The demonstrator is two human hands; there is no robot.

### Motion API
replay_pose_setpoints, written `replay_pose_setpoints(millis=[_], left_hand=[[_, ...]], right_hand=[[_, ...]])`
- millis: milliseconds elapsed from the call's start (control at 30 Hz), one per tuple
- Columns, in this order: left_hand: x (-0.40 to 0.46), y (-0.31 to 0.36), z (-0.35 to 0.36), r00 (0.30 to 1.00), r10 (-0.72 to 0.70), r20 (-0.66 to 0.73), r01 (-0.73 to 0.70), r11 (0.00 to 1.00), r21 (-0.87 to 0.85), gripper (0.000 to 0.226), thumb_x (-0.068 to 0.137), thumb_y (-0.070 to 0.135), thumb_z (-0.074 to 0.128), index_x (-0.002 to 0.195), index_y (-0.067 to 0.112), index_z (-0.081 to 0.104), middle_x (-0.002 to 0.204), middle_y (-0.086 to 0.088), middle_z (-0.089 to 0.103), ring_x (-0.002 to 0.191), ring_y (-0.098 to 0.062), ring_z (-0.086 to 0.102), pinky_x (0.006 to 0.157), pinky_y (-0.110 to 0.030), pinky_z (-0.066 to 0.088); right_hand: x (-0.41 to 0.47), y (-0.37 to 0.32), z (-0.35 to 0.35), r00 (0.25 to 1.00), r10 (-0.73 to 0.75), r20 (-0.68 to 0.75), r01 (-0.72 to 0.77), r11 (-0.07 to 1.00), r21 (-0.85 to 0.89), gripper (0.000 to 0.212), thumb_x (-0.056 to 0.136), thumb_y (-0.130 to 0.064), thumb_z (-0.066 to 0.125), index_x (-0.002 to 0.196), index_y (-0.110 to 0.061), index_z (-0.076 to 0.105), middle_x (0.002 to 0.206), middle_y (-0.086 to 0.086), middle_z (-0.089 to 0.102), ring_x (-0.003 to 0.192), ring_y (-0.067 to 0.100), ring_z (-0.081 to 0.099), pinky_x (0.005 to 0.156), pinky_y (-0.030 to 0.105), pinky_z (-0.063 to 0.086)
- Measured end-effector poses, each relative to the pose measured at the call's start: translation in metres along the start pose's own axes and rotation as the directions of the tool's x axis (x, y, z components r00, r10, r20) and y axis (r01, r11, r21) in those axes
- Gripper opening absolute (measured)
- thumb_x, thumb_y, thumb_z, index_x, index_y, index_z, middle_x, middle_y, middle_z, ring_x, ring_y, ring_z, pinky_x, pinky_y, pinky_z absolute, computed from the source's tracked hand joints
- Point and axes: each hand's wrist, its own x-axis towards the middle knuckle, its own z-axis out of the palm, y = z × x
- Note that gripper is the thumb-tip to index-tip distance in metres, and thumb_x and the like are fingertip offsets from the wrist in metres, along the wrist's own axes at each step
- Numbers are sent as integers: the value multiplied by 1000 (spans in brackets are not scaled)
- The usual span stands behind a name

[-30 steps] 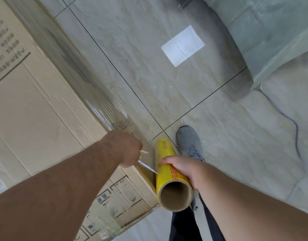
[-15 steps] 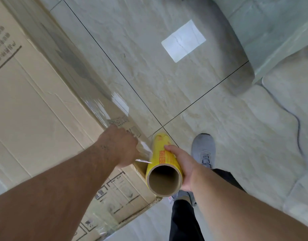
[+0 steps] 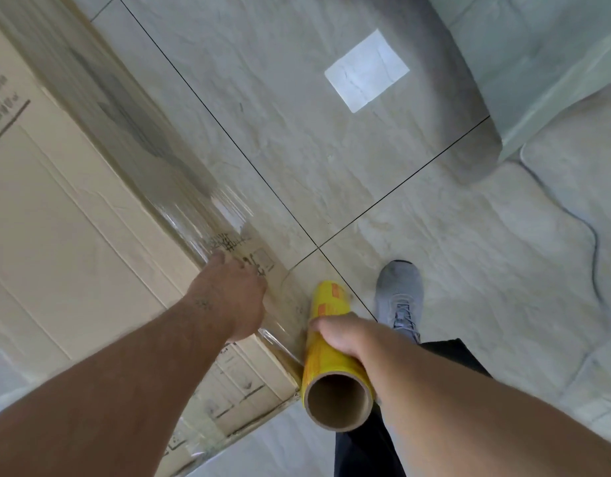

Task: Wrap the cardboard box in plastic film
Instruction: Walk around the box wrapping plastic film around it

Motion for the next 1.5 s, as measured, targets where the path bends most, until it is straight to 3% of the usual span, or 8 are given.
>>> replay_pose_setpoints(millis=[167,300,500,600,733,933,1267,1500], left_hand=[[-2,15,-4,995,100,12,-98,988,-124,27,100,27,43,124,24,54,140,-6,57,128,-27,56,107,-47,45],[-5,19,-4,996,84,-6,-84,986,-145,37,105,43,26,111,27,59,122,-3,66,111,-26,63,100,-45,44],[-5,26,3,994,100,-42,-103,992,-78,43,107,47,23,125,27,56,124,-3,64,114,-26,62,103,-48,44],[-7,34,6,993,110,-33,-110,994,-5,47,108,47,22,129,28,59,125,-3,62,117,-29,60,105,-49,44],[-8,37,6,993,119,-17,-118,993,19,51,108,47,20,134,29,60,130,-4,60,121,-30,58,105,-48,43],[-5,43,5,995,101,20,-103,992,68,52,107,45,22,136,25,60,140,-8,54,132,-31,51,108,-47,40],[-1,70,17,972,233,37,-234,972,22,40,105,45,25,119,29,59,132,1,63,117,-27,59,95,-43,47],[3,76,15,971,215,102,-224,972,75,51,105,50,20,142,35,52,148,0,54,135,-26,48,109,-49,38]], right_hand=[[-21,1,-11,980,194,52,-200,918,342,54,101,-59,64,128,-13,63,102,15,73,76,24,76,65,30,60],[-31,22,0,962,194,192,-273,722,636,74,87,-53,86,140,-6,66,123,26,80,108,39,79,96,53,65],[-40,29,7,965,126,232,-260,598,758,61,94,-49,81,131,-2,68,97,27,83,71,37,82,64,45,69],[-43,29,4,972,139,192,-235,676,699,53,97,-48,78,120,-1,70,83,22,82,61,32,79,55,42,68],[-44,46,10,977,174,120,-211,811,545,59,92,-53,83,123,-5,68,97,23,82,86,36,82,93,53,66],[-23,55,42,991,125,-40,-114,972,203,126,54,-79,76,162,-21,46,145,15,64,121,40,72,112,55,56],[-35,114,76,979,98,177,-200,338,920,70,88,-55,86,140,-12,65,113,28,82,97,44,83,83,53,67],[-38,114,78,975,63,212,-221,316,923,62,93,-52,82,134,-9,66,104,28,83,81,40,84,75,50,66]])
